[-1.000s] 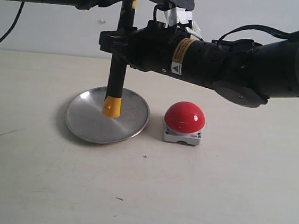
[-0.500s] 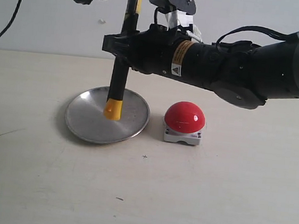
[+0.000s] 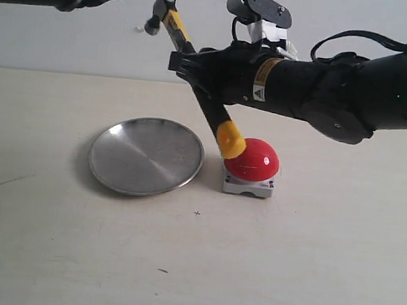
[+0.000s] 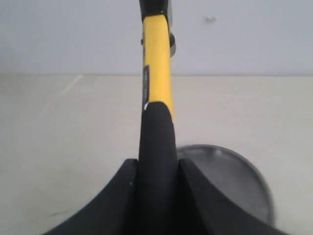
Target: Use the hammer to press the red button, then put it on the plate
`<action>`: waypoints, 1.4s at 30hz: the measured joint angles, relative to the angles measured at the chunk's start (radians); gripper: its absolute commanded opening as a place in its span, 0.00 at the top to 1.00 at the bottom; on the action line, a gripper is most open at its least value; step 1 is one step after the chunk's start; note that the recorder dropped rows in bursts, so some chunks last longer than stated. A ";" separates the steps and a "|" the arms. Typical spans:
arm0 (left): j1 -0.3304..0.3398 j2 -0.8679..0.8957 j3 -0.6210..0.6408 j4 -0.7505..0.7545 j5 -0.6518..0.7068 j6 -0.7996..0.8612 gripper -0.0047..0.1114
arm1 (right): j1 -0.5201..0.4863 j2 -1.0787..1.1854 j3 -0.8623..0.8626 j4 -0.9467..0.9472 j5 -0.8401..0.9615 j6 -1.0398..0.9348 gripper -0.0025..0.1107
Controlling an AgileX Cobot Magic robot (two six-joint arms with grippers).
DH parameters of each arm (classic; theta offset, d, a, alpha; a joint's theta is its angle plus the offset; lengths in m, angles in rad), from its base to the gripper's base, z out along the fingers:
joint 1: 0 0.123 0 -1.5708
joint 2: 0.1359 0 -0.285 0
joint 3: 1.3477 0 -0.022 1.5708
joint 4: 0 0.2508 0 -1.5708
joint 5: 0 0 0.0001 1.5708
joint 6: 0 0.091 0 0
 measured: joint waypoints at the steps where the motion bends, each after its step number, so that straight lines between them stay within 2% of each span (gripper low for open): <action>1: 0.014 -0.012 0.020 -0.006 0.000 0.017 0.96 | -0.002 -0.009 0.005 0.002 0.041 -0.018 0.98; 4: 0.043 -0.058 0.083 -0.037 -0.003 0.094 0.96 | -0.011 -0.050 0.007 0.003 0.139 -0.081 0.98; 9: 0.048 -0.188 0.222 -0.054 -0.057 0.255 0.96 | -0.011 -0.155 0.007 -0.010 0.262 -0.170 0.98; 14: 0.048 -0.422 0.368 -0.056 -0.242 0.304 0.96 | -0.011 -0.271 0.042 -0.024 0.406 -0.263 0.98; 19: 0.048 -0.685 0.514 -0.057 -0.421 0.304 0.96 | -0.011 -0.375 0.149 -0.026 0.441 -0.308 0.98; 21: 0.048 -0.786 0.571 -0.059 -0.448 0.300 0.96 | -0.011 -0.413 0.189 -0.026 0.445 -0.312 0.98; 33: 0.048 -1.351 0.878 -0.064 -0.498 0.274 0.96 | -0.011 -0.632 0.384 -0.026 0.443 -0.313 0.98; 42: 0.048 -1.557 1.035 -0.065 -0.498 0.229 0.96 | -0.011 -0.721 0.496 -0.026 0.425 -0.313 0.98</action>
